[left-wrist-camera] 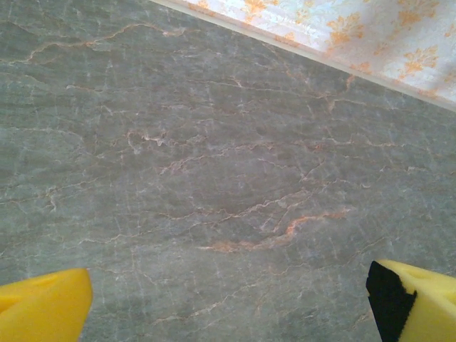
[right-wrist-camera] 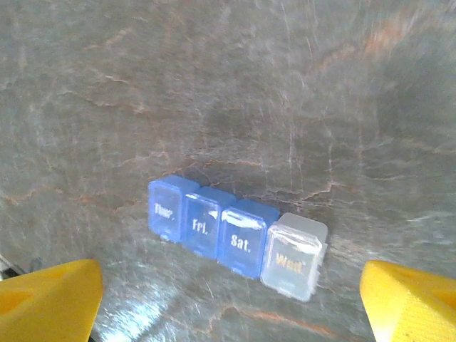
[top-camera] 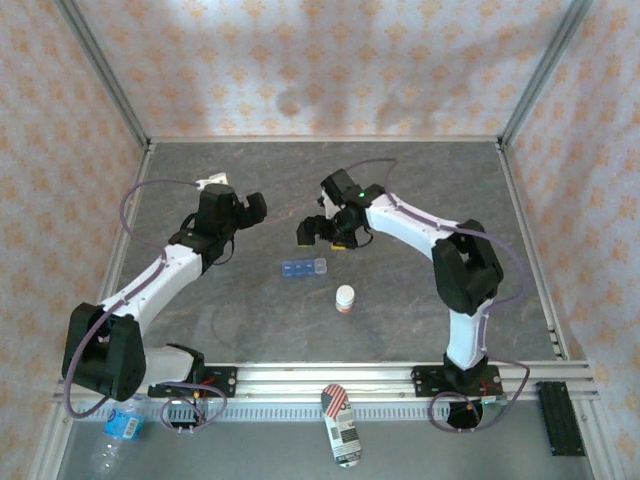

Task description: Sort the pills into containers

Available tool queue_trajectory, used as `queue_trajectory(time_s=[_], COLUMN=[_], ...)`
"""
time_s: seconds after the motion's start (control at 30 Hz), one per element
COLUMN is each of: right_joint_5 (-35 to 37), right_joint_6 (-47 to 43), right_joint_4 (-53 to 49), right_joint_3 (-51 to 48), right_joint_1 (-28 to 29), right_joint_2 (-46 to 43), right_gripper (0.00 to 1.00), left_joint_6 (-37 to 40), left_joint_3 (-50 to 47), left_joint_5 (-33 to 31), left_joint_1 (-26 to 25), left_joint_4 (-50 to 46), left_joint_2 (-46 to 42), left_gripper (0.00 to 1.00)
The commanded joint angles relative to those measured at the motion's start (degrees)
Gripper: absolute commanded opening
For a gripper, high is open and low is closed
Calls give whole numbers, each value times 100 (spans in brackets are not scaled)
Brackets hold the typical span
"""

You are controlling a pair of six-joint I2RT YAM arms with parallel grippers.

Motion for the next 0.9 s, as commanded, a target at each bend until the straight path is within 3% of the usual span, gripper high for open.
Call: queue_trajectory(time_s=[0.0,0.1,0.23,0.57,0.87], right_joint_5=[890,1236,1270,2017,2088], right_joint_6=[-1992,-3075,-3678,-4191,-4360], right_joint_4=[-1167,-1406,-1573,-1908,-1994], right_joint_3=[392,481,690,1203,1604], right_joint_1=[21,28,57,854,1169], right_joint_2=[-303,-245,1,899,1532], right_gripper=[94,93,93,97,97], left_joint_6=[207,310,441,378,203], left_joint_3=[210,194,287,527,591], left_joint_5=[-291,-474,-628,-523,-297], left_joint_1=[-18,-16,11,378,785], left_joint_4=[-294,-349,-480,-676,-626], left_joint_2=[-321,-492,-580,-448,-391], left_gripper=[100,100,100,100,100])
